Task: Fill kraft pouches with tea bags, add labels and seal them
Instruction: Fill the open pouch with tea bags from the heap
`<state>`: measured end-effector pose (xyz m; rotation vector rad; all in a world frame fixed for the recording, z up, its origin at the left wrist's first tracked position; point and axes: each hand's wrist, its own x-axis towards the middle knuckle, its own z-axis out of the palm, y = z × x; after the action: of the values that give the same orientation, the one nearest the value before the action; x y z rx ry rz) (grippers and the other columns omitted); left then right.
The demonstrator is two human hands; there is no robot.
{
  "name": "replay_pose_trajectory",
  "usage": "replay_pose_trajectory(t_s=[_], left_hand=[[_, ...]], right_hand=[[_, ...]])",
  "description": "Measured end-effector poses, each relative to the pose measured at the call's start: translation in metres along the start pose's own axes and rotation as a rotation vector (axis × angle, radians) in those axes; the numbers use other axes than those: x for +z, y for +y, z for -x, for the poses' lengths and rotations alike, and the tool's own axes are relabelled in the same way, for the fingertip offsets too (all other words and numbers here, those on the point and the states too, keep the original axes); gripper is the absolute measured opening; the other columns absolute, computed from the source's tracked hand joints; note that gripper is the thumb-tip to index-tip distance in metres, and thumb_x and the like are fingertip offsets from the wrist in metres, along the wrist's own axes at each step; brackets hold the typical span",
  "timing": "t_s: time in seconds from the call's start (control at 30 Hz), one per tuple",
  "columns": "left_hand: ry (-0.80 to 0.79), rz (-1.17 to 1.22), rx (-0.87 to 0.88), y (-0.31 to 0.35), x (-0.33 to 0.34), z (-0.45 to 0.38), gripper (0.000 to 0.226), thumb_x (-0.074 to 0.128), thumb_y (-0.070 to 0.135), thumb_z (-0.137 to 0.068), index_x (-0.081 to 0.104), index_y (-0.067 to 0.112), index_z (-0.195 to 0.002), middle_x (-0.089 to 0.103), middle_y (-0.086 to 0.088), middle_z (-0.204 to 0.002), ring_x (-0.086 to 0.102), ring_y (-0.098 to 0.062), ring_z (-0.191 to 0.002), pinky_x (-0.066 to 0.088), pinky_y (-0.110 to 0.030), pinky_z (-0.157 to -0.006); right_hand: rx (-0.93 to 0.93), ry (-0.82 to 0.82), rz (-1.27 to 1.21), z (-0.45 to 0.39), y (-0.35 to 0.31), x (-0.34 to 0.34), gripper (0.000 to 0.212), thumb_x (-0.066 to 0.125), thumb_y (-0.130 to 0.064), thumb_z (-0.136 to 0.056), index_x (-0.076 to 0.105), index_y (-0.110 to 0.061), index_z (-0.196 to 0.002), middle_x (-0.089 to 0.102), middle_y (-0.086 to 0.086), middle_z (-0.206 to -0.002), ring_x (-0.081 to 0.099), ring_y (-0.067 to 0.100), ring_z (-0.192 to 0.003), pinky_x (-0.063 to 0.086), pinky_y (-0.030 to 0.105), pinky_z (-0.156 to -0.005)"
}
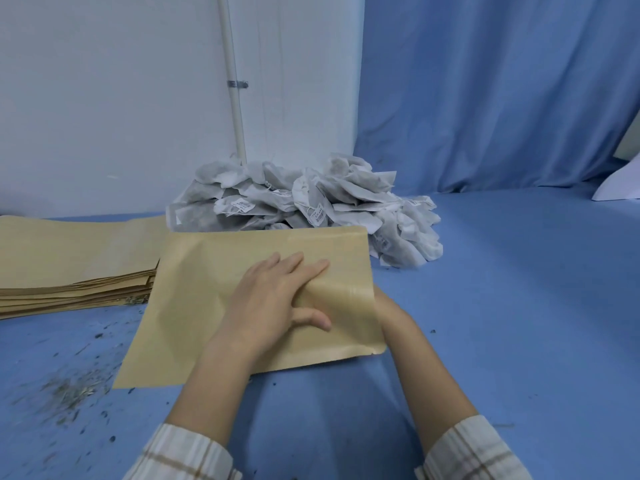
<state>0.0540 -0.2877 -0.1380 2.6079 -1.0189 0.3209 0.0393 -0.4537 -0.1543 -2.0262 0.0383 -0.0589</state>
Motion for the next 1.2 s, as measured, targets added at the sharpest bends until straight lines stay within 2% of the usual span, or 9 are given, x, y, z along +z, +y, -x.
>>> replay_pose_trajectory(t_s=[0.1,0.2,0.3,0.4,0.53,0.67,0.9,1.1,1.2], left_hand=[[0.086,-0.101,-0.073,-0.001,0.004,-0.004,0.089,0.056,0.072,-0.061,0.031,0.043,-0.141,0.035,0.003,-0.148,0.029,-0.027,-0.133,0.016,-0.031,-0.107],[0.111,-0.138,-0.139,-0.002,0.011,-0.008,0.089,0.053,0.073,-0.063,0.028,0.042,-0.142,0.029,0.0,-0.151,0.022,-0.03,-0.137,0.012,-0.036,-0.111],[0.037,-0.184,-0.182,0.0,0.017,-0.017,0.088,0.052,0.074,-0.065,0.023,0.043,-0.143,0.025,0.001,-0.152,0.019,-0.029,-0.138,0.012,-0.036,-0.112],[0.002,-0.129,-0.233,0.002,0.016,-0.029,0.088,0.054,0.073,-0.066,0.026,0.041,-0.143,0.031,0.0,-0.148,0.025,-0.029,-0.134,0.016,-0.034,-0.108],[0.028,-0.169,-0.299,0.001,0.015,-0.035,0.085,0.051,0.074,-0.066,0.028,0.041,-0.141,0.038,0.0,-0.141,0.033,-0.028,-0.125,0.023,-0.035,-0.106],[0.061,-0.126,-0.331,0.004,0.018,-0.034,0.086,0.052,0.074,-0.066,0.028,0.041,-0.141,0.036,0.0,-0.144,0.031,-0.029,-0.128,0.021,-0.035,-0.107],[0.177,0.003,-0.278,0.0,0.016,-0.026,0.088,0.059,0.072,-0.059,0.037,0.041,-0.138,0.042,0.003,-0.141,0.033,-0.025,-0.128,0.014,-0.029,-0.1],[0.113,-0.006,-0.236,-0.001,0.011,-0.026,0.089,0.059,0.074,-0.055,0.038,0.045,-0.136,0.043,0.005,-0.14,0.034,-0.024,-0.13,0.018,-0.03,-0.105],[0.065,-0.033,-0.194,0.002,0.013,-0.028,0.086,0.058,0.074,-0.057,0.039,0.045,-0.135,0.048,0.008,-0.134,0.04,-0.022,-0.123,0.026,-0.033,-0.105]], right_hand=[[-0.134,0.329,-0.094,0.002,0.016,-0.016,0.026,0.061,-0.013,-0.082,0.064,-0.038,-0.089,0.063,-0.022,-0.085,0.056,0.006,-0.09,0.044,0.008,-0.07],[0.014,0.787,0.256,-0.007,0.042,-0.035,0.026,0.059,-0.017,-0.082,0.068,-0.029,-0.104,0.052,0.0,-0.126,0.043,0.02,-0.119,0.04,0.028,-0.097],[0.316,0.727,0.432,-0.013,0.061,-0.05,0.039,0.056,-0.026,-0.085,0.054,-0.036,-0.123,0.019,0.007,-0.151,0.018,0.029,-0.135,0.024,0.038,-0.108],[0.291,0.611,0.416,-0.017,0.074,-0.055,0.043,0.058,-0.028,-0.083,0.053,-0.031,-0.126,0.045,0.006,-0.137,0.031,0.028,-0.129,0.033,0.038,-0.105],[0.147,0.85,0.043,-0.014,0.072,-0.05,0.021,0.067,-0.024,-0.077,0.066,-0.022,-0.099,0.067,0.001,-0.101,0.059,0.02,-0.099,0.046,0.029,-0.081],[0.016,0.621,-0.645,-0.011,0.056,-0.046,0.013,0.055,-0.003,-0.081,0.059,-0.015,-0.084,0.055,0.005,-0.087,0.063,0.01,-0.069,0.057,0.034,-0.071],[-0.074,0.201,-0.866,-0.007,0.046,-0.053,0.022,0.047,0.002,-0.071,0.053,-0.014,-0.085,0.054,-0.002,-0.065,0.056,0.011,-0.061,0.053,0.025,-0.056],[-0.14,-0.1,-0.567,-0.008,0.033,-0.038,0.033,0.06,0.006,-0.076,0.061,-0.017,-0.099,0.071,-0.005,-0.082,0.066,0.009,-0.068,0.051,0.02,-0.056],[-0.074,-0.16,-0.322,-0.009,0.027,-0.03,0.024,0.062,-0.013,-0.069,0.068,-0.029,-0.086,0.071,-0.015,-0.079,0.066,-0.002,-0.07,0.05,0.014,-0.057]])
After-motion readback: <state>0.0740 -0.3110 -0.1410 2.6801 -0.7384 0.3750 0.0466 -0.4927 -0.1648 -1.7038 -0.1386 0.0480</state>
